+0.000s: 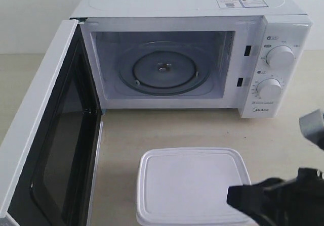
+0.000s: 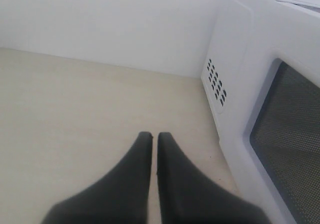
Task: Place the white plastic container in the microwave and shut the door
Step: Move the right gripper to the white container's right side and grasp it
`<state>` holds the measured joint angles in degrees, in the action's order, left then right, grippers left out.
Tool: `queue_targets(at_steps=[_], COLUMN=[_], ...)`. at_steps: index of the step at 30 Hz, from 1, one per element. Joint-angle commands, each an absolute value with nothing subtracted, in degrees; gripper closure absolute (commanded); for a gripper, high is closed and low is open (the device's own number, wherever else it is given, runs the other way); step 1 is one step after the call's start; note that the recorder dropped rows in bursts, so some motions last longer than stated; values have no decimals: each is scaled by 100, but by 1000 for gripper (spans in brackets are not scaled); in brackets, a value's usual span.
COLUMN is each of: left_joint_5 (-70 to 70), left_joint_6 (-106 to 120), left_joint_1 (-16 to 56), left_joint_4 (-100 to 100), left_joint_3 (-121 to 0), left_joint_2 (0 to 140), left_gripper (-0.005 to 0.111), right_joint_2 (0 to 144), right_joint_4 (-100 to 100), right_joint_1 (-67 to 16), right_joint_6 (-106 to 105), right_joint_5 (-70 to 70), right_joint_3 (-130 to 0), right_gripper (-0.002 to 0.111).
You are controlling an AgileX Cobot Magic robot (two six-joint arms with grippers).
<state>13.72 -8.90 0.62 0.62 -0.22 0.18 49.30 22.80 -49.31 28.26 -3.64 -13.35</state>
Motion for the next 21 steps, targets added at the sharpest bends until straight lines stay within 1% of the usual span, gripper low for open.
queue_targets(at_steps=[1,4,6,8,11,13,14,16,21], left_joint_5=[1338,1338,1338,1338,1338,1338,1338,1338,1338], left_joint_6=[-934,-934,-934,-934,-934,-934,-934,-934,-934], left_joint_1=[56,56,56,56,56,56,56,56,56], left_joint_4=[88,88,88,88,88,88,88,88,88], left_joint_3=[0,0,0,0,0,0,0,0,0], left_joint_2=[0,0,0,0,0,0,0,0,0], left_gripper=[102,102,102,102,102,102,102,102,102], right_joint_2=[4926,4926,4926,4940,5106,5345,5504,5819,6457], right_joint_4=[3026,3401,3497,3673,3885,4088,4169,4296,4899], right_joint_1=[-5527,-5720,-5720,-5720,-5720,-5720,-5720,-5720,-5720], right_joint_6=[2827,2840,2915,2998,2987,2987,2987,2987,3024], right_joint_5=[-60,-131,-290,-359,-537,-589,-589,-424,545], right_joint_3=[-1008,-937,-937,-937,-937,-937,-937,-937,-937], right_gripper=[108,108,104,96,79,71,69,68,68])
